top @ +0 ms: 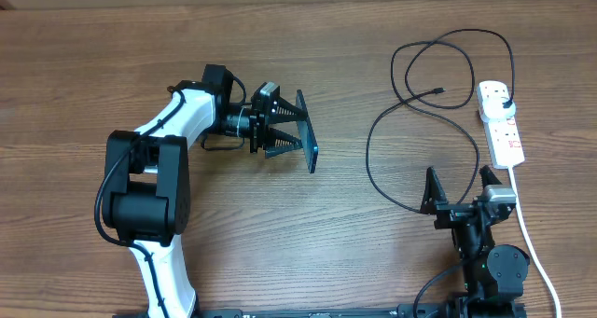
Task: Plug charger to phone and switch on socket
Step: 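Move the right gripper to the phone's lower edge and grasp it, then release the phone from the left gripper, holding it with the right, then regrasp the phone's top with the left gripper from the right gripper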
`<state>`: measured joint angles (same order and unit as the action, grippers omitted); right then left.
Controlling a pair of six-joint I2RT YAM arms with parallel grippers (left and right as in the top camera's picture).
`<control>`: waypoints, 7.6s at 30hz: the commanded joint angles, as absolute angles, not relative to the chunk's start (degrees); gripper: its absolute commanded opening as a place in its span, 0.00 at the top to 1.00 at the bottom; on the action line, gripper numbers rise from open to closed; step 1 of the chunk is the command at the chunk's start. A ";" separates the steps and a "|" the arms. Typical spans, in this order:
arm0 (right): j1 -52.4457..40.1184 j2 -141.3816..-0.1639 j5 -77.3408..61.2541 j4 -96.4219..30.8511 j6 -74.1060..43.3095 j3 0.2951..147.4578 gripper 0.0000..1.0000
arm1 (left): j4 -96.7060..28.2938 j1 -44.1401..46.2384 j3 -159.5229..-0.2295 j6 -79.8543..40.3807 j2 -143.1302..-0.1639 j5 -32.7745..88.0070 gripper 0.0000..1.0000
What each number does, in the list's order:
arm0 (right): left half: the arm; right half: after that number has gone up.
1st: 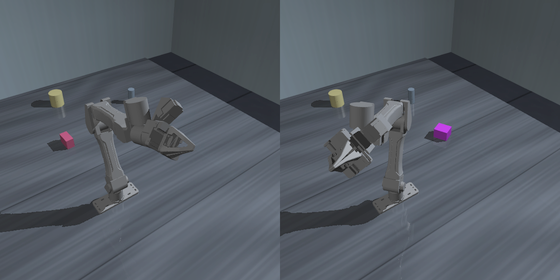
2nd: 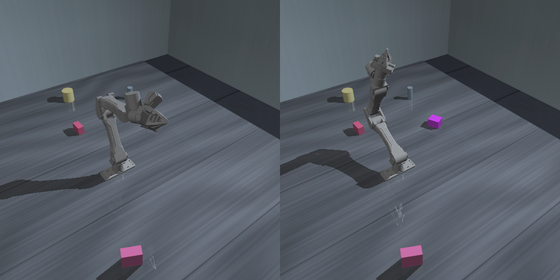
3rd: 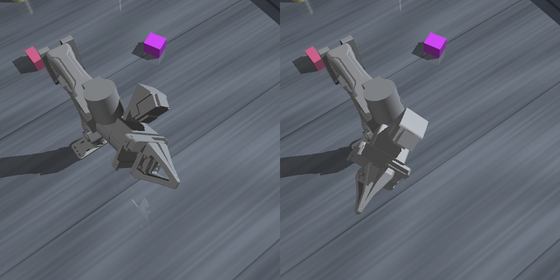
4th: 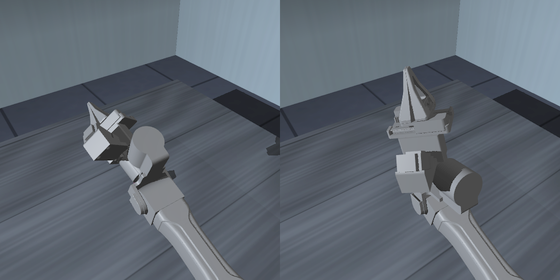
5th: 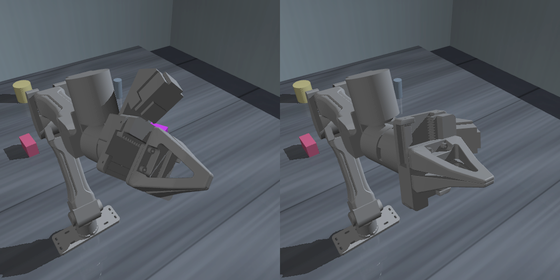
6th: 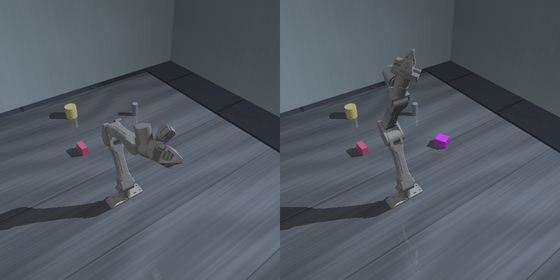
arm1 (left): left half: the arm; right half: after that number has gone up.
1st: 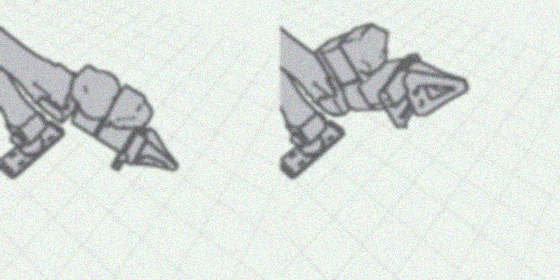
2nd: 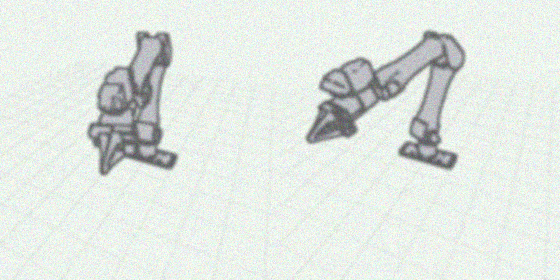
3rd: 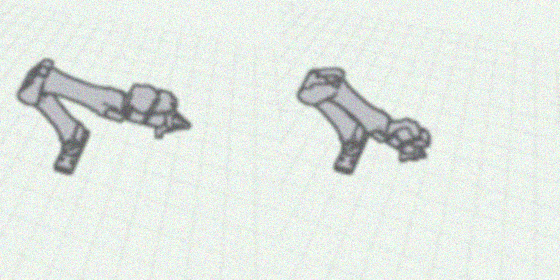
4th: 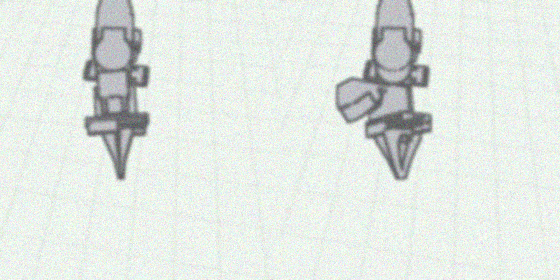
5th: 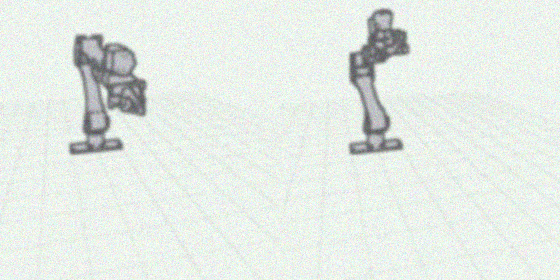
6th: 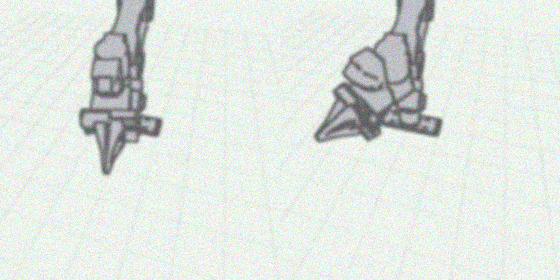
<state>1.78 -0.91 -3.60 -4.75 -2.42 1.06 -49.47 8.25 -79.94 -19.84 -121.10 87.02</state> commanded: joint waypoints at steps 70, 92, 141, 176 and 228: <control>-51.05 -73.89 22.83 9.67 -17.02 36.86 0.28 | -49.21 8.60 -79.61 -20.78 -121.60 90.48 0.31; -51.05 -81.52 23.77 19.03 -17.06 36.86 0.72 | -49.21 8.60 -79.61 -20.60 -121.60 89.56 0.30; -50.83 -55.75 24.16 -11.92 -89.36 36.71 0.96 | -96.90 -9.04 -79.33 39.18 -104.88 79.29 0.07; -50.83 -65.58 35.44 9.41 -102.00 36.71 0.96 | -50.04 5.56 -78.78 -53.84 -104.88 73.63 0.00; -43.00 -76.53 22.50 24.36 -99.15 36.73 0.96 | -20.69 14.39 -78.78 -61.93 -104.88 69.93 0.39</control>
<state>-43.51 -76.53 21.67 21.93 -102.08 35.64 -20.97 13.91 -78.28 -63.22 -105.65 68.07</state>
